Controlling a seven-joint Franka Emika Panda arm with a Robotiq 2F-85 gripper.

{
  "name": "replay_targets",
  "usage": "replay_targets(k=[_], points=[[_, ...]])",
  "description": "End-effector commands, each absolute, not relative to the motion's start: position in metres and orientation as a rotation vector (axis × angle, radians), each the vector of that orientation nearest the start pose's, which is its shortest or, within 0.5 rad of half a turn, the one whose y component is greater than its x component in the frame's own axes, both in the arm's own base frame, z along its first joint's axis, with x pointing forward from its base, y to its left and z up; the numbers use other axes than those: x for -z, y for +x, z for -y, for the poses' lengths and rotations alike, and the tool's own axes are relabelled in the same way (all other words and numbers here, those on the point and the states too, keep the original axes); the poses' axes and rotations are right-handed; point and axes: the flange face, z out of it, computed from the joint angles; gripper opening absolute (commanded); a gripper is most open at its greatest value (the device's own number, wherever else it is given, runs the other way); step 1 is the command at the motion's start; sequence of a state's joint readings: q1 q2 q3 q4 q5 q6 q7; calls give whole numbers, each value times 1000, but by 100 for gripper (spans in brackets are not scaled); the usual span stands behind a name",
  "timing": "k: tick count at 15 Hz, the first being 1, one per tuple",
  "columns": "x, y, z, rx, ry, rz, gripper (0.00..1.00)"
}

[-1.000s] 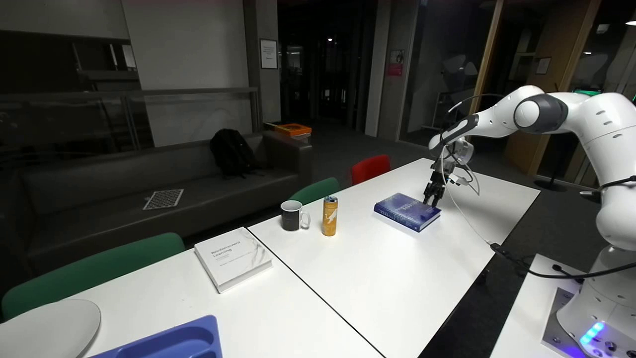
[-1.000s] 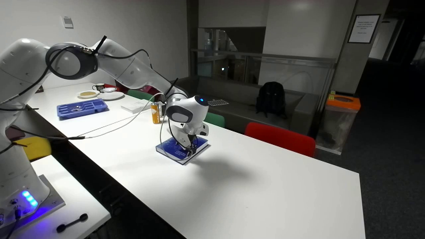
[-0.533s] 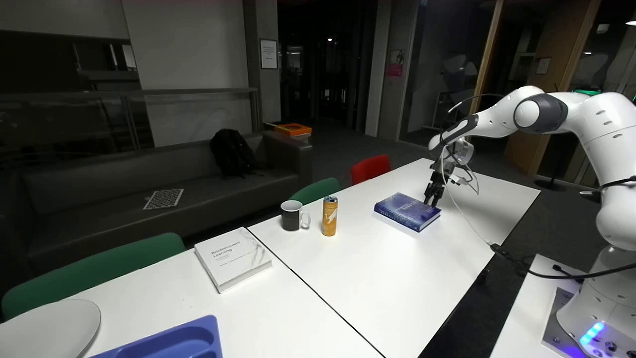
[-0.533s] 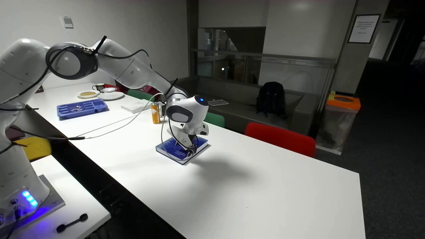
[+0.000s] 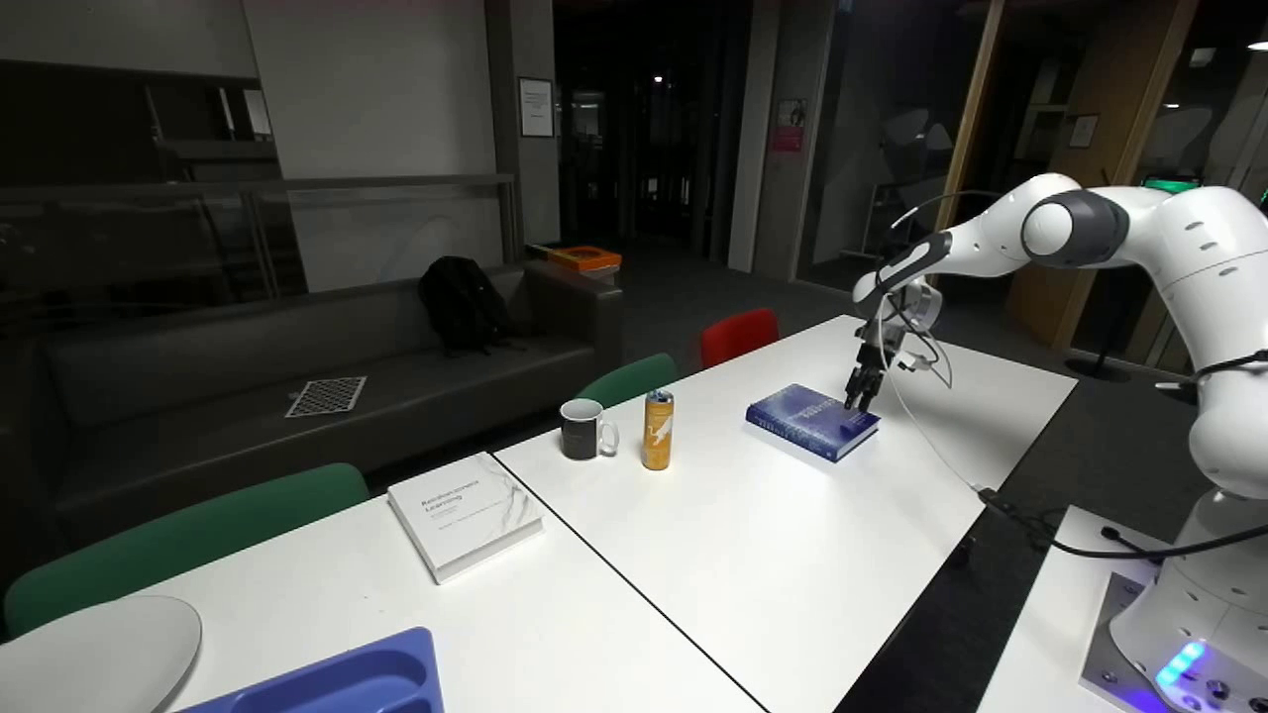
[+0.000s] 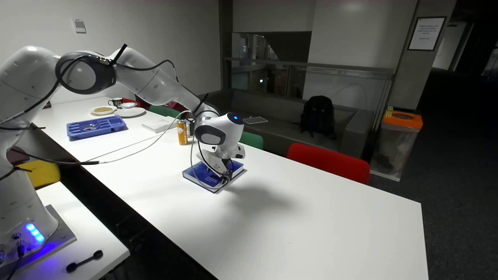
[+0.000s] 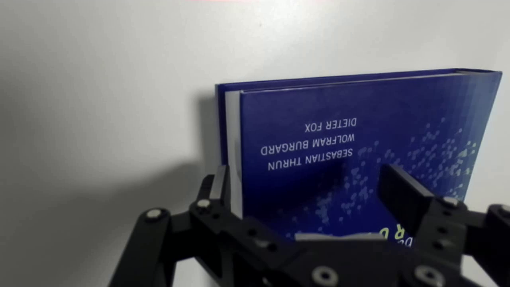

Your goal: Open the cover of the book

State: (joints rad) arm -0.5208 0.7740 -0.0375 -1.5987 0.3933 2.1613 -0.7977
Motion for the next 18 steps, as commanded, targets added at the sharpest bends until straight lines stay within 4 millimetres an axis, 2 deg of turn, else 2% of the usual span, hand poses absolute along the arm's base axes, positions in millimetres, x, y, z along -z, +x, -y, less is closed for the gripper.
replay_targets(k=[1,5,9,14,18], points=[[-165,583,344,27,-2809,17,100],[-172,584,344,36,-2802,1,100],[-189,590,347,60,-2778,-27,100],[-210,599,361,81,-2755,-38,100],[-213,600,368,65,-2741,-55,100]])
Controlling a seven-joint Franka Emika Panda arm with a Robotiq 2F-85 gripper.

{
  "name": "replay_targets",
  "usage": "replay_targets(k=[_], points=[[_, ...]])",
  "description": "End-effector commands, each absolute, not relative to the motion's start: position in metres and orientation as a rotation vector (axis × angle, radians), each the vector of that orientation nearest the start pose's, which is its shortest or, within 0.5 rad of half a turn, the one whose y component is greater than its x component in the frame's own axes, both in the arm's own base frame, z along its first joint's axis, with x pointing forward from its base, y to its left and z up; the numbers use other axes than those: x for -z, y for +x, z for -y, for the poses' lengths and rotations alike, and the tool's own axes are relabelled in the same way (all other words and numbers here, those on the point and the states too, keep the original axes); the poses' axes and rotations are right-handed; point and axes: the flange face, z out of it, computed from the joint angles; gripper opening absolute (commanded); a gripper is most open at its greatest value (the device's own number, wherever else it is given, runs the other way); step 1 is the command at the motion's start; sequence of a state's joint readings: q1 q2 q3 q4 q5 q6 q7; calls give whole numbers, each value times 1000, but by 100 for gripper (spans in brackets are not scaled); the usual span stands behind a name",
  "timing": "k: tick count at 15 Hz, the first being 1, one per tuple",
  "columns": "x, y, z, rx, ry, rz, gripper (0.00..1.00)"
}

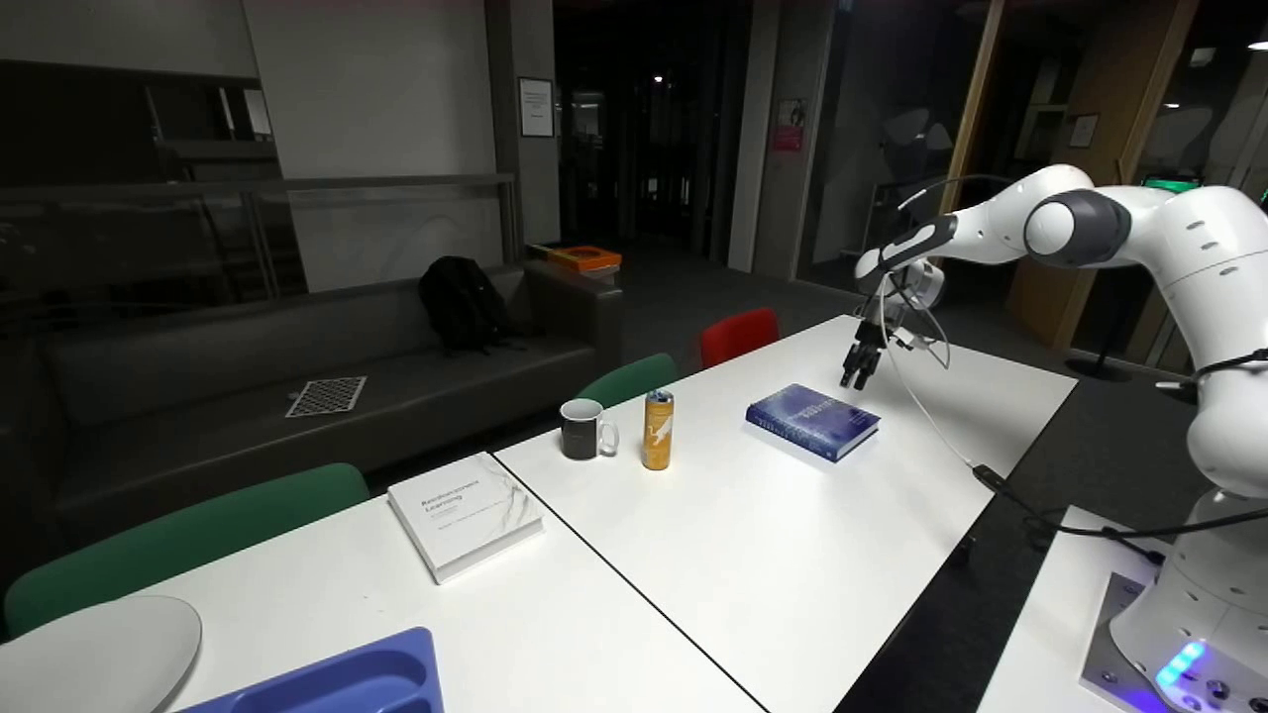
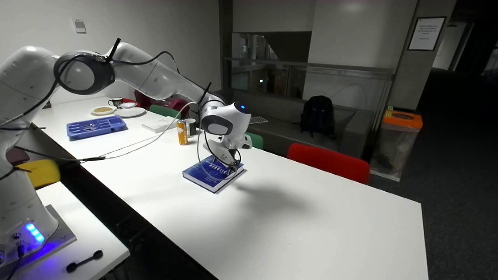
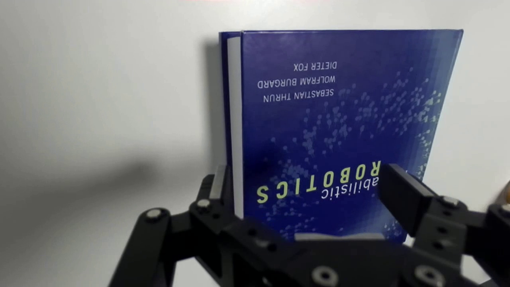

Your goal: Open the cover of the book

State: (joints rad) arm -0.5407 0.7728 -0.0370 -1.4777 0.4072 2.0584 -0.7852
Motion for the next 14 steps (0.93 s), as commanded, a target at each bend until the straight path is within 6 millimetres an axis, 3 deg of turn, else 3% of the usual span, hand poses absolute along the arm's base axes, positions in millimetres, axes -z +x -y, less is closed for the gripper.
replay_targets(k=[1,8,14], points=[[-212,599,369,53,-2733,-61,100],[-200,592,362,-32,-2684,-84,100],[-176,591,351,-87,-2671,-99,100]])
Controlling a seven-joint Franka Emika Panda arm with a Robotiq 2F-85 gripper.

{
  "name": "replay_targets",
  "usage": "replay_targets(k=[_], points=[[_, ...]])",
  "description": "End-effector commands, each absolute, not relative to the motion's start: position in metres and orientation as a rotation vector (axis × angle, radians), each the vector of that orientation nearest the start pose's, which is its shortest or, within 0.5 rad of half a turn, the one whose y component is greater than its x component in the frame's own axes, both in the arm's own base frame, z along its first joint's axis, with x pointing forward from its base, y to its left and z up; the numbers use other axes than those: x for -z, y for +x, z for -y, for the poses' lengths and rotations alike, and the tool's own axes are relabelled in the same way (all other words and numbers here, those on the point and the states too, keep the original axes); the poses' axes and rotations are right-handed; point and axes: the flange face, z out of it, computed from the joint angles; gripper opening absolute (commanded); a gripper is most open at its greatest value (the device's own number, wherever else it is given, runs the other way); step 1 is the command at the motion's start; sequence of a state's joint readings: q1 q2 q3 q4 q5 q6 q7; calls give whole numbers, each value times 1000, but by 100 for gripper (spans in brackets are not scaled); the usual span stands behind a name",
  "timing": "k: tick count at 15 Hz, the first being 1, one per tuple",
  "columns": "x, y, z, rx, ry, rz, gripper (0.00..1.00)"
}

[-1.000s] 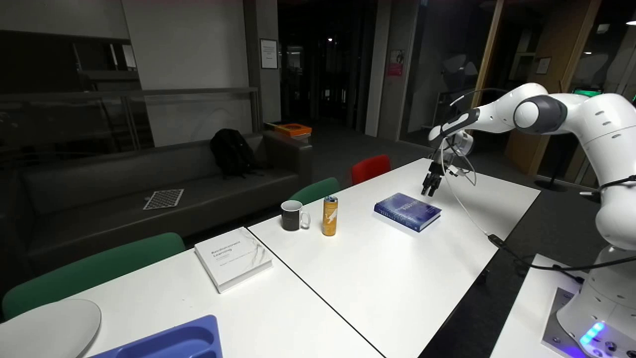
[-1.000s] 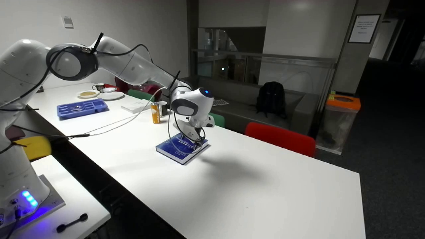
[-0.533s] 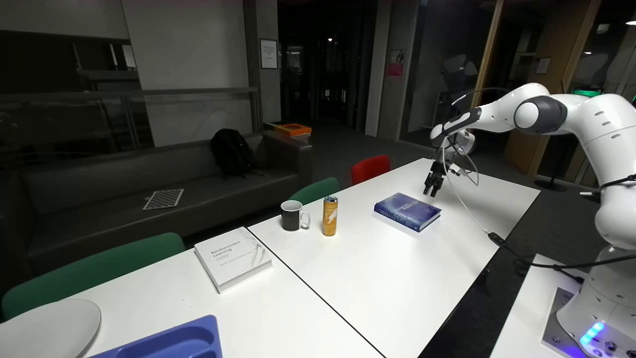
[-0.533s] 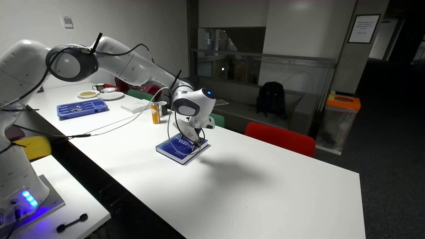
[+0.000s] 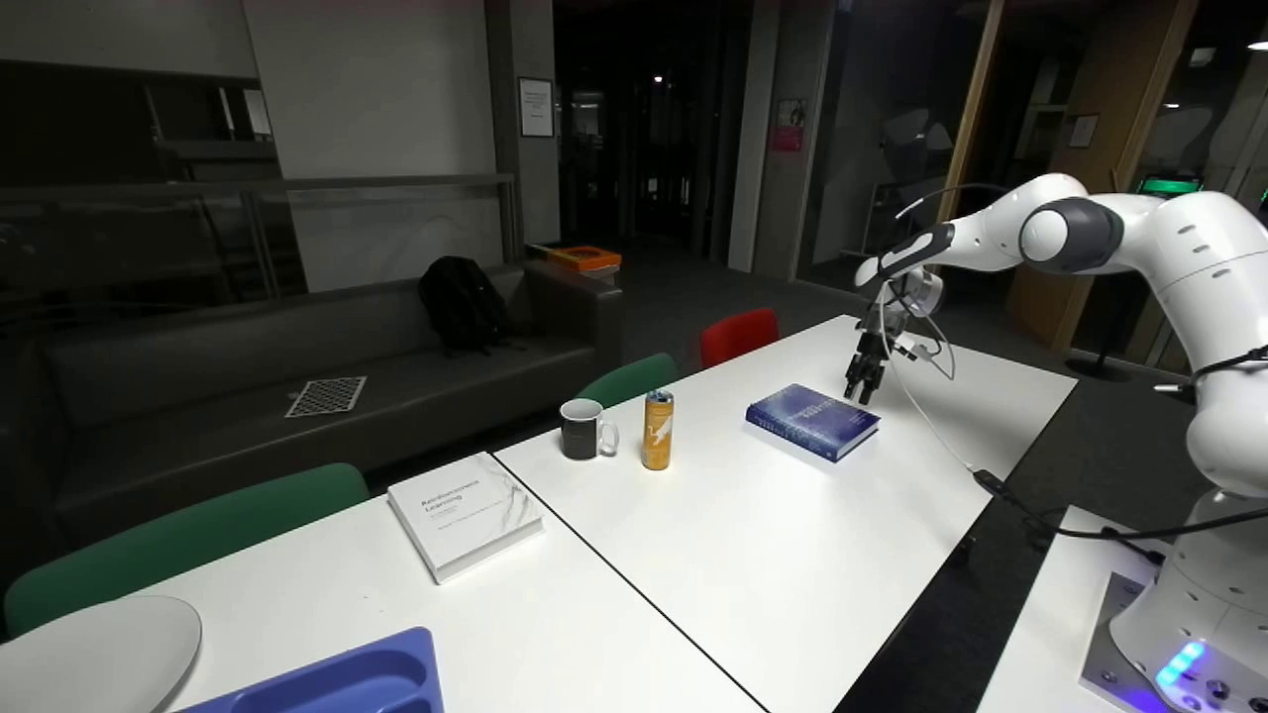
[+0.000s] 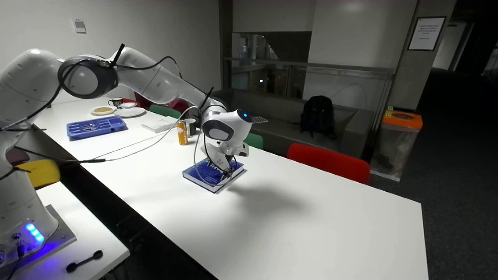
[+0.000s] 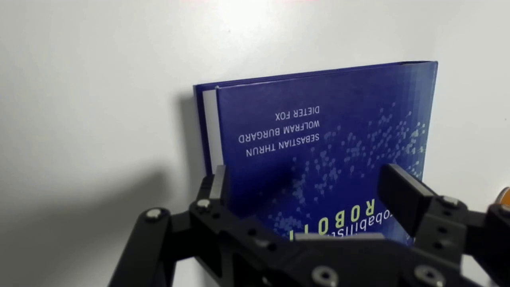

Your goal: Open the cover of the book

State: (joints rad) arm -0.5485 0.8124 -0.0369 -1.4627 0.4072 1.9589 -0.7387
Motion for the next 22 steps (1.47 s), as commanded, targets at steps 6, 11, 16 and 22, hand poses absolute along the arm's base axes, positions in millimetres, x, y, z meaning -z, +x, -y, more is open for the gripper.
replay_targets(k=[6,11,16,22], points=[[-165,589,343,-107,-2656,-78,100],[-166,591,341,-62,-2682,-57,100],[-165,594,340,-25,-2720,-8,100],[-165,599,343,32,-2752,33,100]])
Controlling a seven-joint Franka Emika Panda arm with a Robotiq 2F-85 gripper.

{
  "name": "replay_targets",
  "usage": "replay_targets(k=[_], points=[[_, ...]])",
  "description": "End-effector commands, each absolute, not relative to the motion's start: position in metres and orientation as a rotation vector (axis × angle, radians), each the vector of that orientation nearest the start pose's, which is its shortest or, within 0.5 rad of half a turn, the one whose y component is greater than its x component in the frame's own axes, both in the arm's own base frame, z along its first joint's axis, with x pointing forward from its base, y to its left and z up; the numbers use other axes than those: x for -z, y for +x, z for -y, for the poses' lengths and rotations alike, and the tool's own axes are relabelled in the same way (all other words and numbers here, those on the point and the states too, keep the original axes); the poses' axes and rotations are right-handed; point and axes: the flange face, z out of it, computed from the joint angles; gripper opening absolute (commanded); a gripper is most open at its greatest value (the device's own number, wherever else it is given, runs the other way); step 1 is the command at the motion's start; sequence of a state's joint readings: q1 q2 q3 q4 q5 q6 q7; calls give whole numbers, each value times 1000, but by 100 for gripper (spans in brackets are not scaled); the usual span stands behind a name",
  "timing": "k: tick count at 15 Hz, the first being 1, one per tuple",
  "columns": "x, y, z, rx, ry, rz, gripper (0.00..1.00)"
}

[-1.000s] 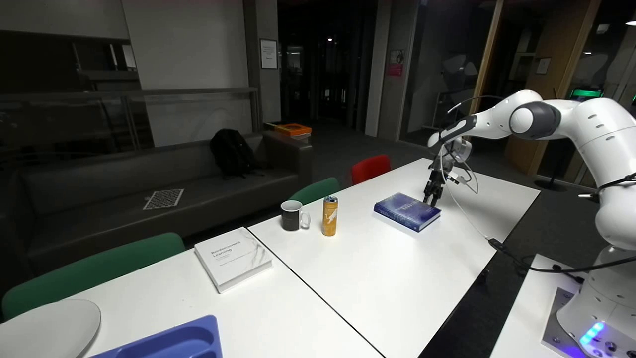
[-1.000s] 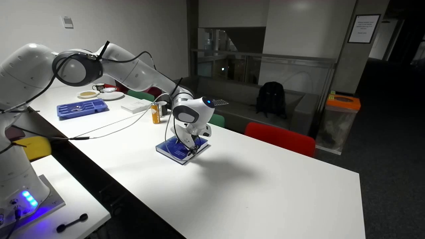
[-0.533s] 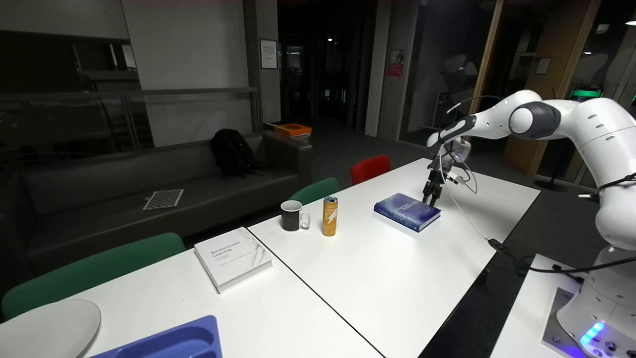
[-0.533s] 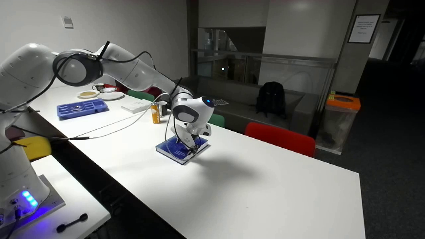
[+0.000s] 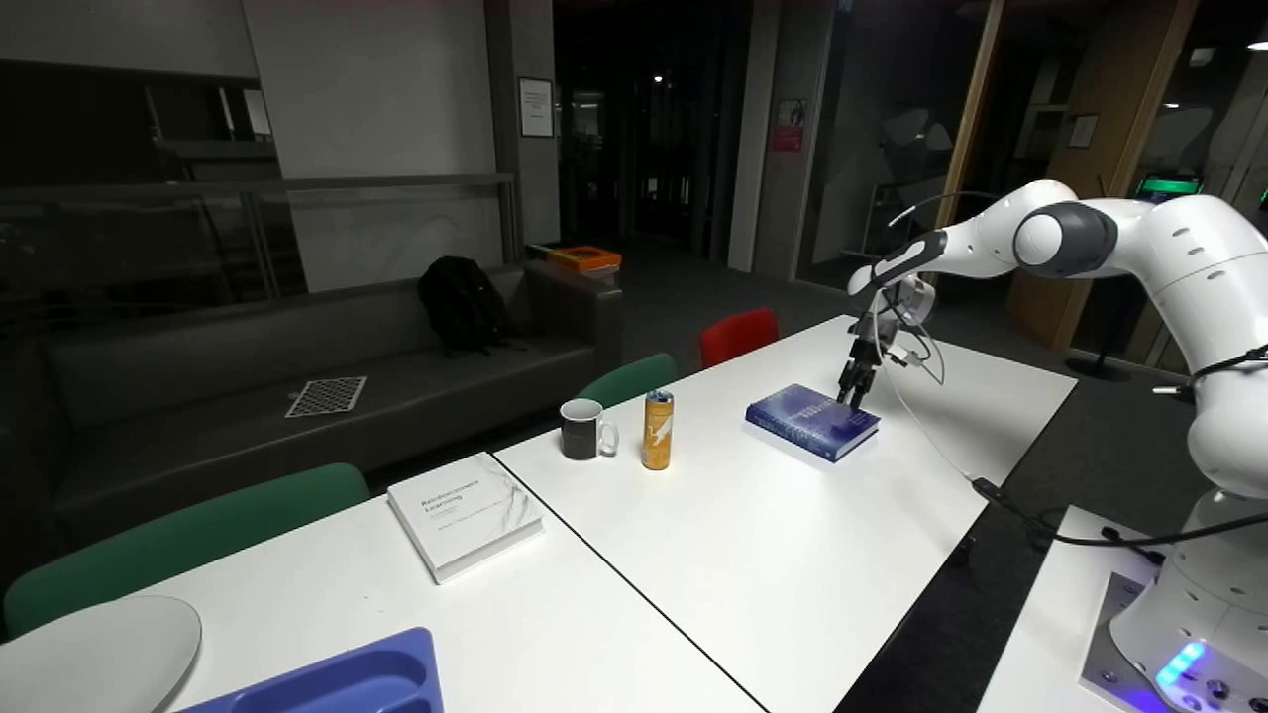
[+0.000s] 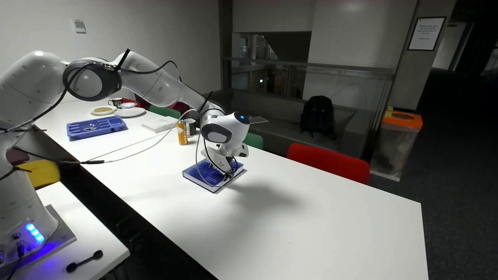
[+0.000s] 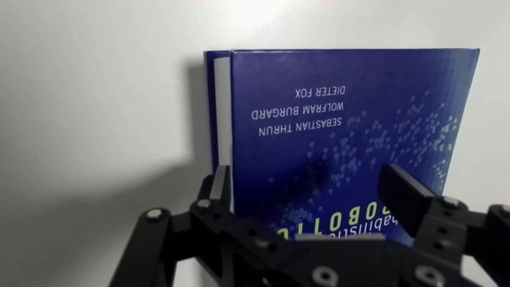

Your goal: Open the cover of the book

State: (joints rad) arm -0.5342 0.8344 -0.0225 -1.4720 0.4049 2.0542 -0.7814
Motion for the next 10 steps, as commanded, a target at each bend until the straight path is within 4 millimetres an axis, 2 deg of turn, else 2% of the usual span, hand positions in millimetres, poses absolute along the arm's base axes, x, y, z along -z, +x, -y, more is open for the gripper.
replay_targets(k=[1,10], points=[[-164,599,342,32,-2750,36,100],[-168,597,340,-40,-2695,-77,100]])
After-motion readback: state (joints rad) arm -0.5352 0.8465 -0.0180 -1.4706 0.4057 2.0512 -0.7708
